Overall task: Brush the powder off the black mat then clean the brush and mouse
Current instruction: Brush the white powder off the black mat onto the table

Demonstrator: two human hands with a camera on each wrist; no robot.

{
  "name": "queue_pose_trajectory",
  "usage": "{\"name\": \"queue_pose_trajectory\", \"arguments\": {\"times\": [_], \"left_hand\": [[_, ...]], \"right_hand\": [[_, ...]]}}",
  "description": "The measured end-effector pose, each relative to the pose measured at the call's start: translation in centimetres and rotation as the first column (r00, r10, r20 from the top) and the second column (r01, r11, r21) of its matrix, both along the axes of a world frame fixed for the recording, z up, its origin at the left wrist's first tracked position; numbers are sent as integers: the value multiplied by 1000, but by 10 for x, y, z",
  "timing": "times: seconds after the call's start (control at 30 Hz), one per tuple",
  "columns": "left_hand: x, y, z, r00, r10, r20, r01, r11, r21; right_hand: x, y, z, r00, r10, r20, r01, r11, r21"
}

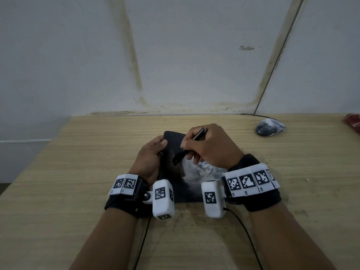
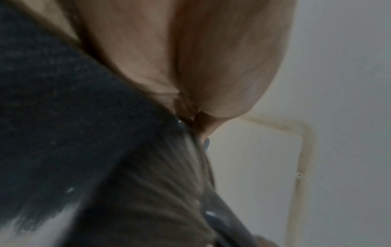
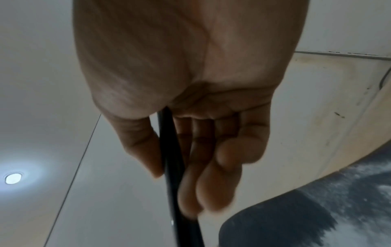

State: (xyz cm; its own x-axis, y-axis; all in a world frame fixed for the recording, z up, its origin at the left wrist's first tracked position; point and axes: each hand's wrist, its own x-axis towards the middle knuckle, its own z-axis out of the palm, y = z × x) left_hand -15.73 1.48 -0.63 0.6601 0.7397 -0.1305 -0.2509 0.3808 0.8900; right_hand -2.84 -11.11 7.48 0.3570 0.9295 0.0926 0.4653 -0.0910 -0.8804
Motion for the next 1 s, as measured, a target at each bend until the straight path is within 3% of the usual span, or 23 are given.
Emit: {"name": "queue_pose_trajectory", "arguments": {"times": [0.07,0.17,0.27,0.33,0.43,0.5,0.6,0.7,0.83,0.9,1.0], "left_hand": [[-1,-1,-1,1000,4,-5,-4,1000,-8],[0,-2,-2,1000,9,-3,-9,1000,-27],[2,-2,0,999,25,26,-24,999,-42],[5,-1,3,997,58,50,-56,997,-47],[5,-2,2,995,87,49,-85,995,-44],[4,-4,0,995,88,41,-86,995,-41],[2,-1,-2,996,85,31,-84,995,-53],[0,3,-2,995,90,35,-88,994,-59],[-2,4,-4,997,80,25,-78,995,-63],[-3,4,-4,997,70,19,-69,995,-77],[-4,6,-5,997,79,19,-77,992,-100]], "right_hand": [[1,-1,-4,999,-30,34,32,998,-54],[7,-4,-3,988,-146,42,145,989,36],[10,-2,2,971,-215,-108,232,956,182],[8,0,3,975,-198,-98,213,959,185],[7,0,-3,984,-175,33,173,983,53],[10,-3,-7,977,-207,41,206,978,24],[13,-5,-2,956,-290,-42,293,947,130],[11,-3,4,955,-255,-152,283,936,211],[6,0,-5,977,-211,33,208,976,61],[9,-1,-7,970,-239,42,237,970,49],[10,-3,-2,958,-287,-22,287,946,149]]}}
